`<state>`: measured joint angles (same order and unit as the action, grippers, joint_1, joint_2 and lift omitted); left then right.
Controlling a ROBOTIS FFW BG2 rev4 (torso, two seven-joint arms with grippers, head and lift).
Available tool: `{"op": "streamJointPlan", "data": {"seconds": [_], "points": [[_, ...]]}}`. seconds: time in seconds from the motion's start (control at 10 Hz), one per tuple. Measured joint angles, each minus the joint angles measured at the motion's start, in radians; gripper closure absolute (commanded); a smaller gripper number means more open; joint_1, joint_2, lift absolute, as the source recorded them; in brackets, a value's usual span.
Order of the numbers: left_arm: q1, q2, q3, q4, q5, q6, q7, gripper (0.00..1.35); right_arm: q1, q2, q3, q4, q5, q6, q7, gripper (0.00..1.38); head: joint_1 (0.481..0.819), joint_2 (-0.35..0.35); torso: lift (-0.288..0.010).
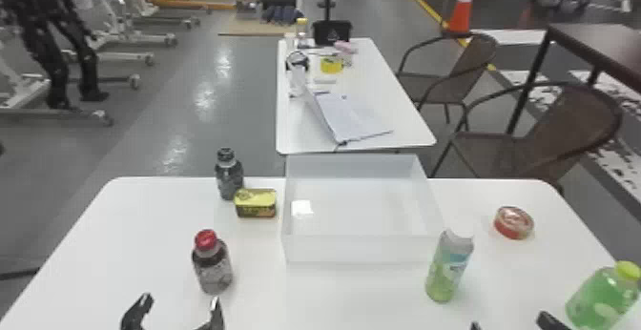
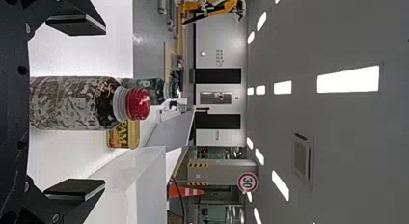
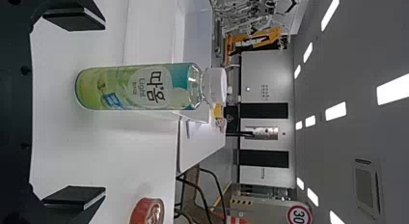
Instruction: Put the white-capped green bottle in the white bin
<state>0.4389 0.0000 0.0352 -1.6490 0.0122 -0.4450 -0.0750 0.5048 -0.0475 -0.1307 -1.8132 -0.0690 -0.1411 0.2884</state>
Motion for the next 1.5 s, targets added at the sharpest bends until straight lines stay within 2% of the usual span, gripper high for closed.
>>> {"op": "streamJointPlan", "data": {"seconds": [0.7,1.1,1.5], "points": [[-0.006,0.0,0.0,0.0,-0.001,-0.001,0.0,0.18,-0.024,-0.004,0.001,0.028,-0.01,0.001,0.017,0.09,0.549,0.0,-0.1],[-0.008,0.0,0.002,0.004,0.001,-0.008,0.0,0.18,-0.142,-0.046,0.013,0.135,-0.021,0.014,0.091,0.09,0.549,0.0,-0.1],[-0.01,0.0,0.013,0.015,0.005,-0.032,-0.003,0.18,-0.232,-0.055,0.023,0.233,-0.014,0.014,0.109,0.09,0.549,0.0,-0.1]]}}
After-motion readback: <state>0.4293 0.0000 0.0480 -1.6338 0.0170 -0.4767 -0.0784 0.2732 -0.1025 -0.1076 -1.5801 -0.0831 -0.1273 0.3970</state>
